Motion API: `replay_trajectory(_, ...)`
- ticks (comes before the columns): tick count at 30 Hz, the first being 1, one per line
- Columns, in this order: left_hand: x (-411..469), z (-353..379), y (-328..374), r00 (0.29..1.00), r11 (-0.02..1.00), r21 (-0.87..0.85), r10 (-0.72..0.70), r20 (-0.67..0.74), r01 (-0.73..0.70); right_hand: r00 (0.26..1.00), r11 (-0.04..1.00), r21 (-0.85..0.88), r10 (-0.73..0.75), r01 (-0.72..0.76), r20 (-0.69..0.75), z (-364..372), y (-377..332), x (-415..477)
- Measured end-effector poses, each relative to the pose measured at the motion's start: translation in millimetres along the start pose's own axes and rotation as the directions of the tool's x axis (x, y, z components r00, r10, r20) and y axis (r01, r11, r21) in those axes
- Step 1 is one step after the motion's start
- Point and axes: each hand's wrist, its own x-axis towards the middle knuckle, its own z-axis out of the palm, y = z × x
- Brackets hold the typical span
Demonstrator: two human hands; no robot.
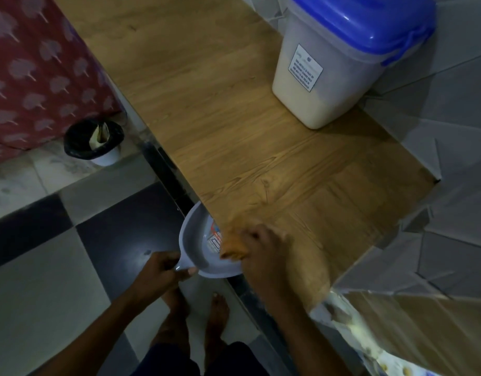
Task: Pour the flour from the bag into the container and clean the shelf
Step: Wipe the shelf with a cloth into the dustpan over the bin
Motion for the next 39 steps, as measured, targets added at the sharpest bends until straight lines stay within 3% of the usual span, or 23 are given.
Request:
replay_trajectory(1, -2, 0, -2, 1.0, 1.0, 0.004, -0.003, -0.003, 0.003, 0.993, 0.992, 0.082, -0.098, 0.092, 0.073, 2, -14, -10)
replay_trajectory(2, -4, 0, -2, 1.0, 1.0, 0.007, -0.009, -0.006, 0.009, 0.982, 0.97, 0.23, -0.119, 0.083, 0.145, -2, -26, -16)
replay_trajectory(3, -5, 1, -2, 1.0, 1.0, 0.011, -0.012, -0.008, 0.012, 0.989, 0.937, 0.341, -0.118, 0.079, 0.094, -3, -27, -18)
replay_trajectory(5, -7, 3, -1, 1.0, 1.0, 0.009, -0.012, -0.011, 0.012, 0.999, 0.87, 0.494, 0.024, 0.0, -0.042, -16, -15, -13)
replay_trajectory(7, -9, 4, 3, 1.0, 1.0, -0.002, -0.022, -0.01, 0.022, 0.97, 0.944, 0.329, 0.097, -0.019, -0.224, -29, 8, -7)
replay_trajectory(9, -9, 5, 4, 1.0, 1.0, 0.013, -0.028, -0.003, 0.028, 0.937, 0.981, 0.123, 0.183, -0.153, -0.298, -34, 35, 5)
replay_trajectory(12, -10, 5, 5, 1.0, 0.999, 0.041, -0.027, -0.004, 0.027, 0.912, 0.932, -0.028, 0.348, -0.362, -0.219, -22, 45, 17)
replay_trajectory(15, -10, 5, 2, 1.0, 0.999, 0.041, -0.028, -0.008, 0.028, 0.972, 0.975, -0.065, 0.203, -0.212, -0.121, 3, 16, 4)
replay_trajectory(18, -13, 3, -1, 0.999, 0.999, 0.036, -0.036, -0.024, 0.037, 0.999, 0.999, 0.046, -0.028, 0.029, -0.026, 18, -32, -19)
replay_trajectory(21, -16, -1, -4, 0.999, 0.999, 0.027, -0.024, -0.038, 0.025, 0.984, 0.972, 0.184, -0.161, 0.146, 0.07, 32, -57, -23)
replay_trajectory(25, -22, -9, -6, 0.999, 1.0, 0.022, -0.006, -0.052, 0.007, 0.986, 0.961, 0.261, -0.12, 0.086, 0.117, 37, -71, -26)
replay_trajectory(31, -34, -30, -17, 0.996, 0.997, -0.072, -0.004, -0.091, -0.003, 0.999, 0.901, 0.431, -0.04, 0.05, -0.03, 39, -91, -7)
replay_trajectory(39, -43, -80, -41, 0.971, 0.989, -0.14, -0.068, -0.23, 0.036, 0.998, 0.86, 0.506, -0.061, 0.063, -0.02, 46, -143, 40)
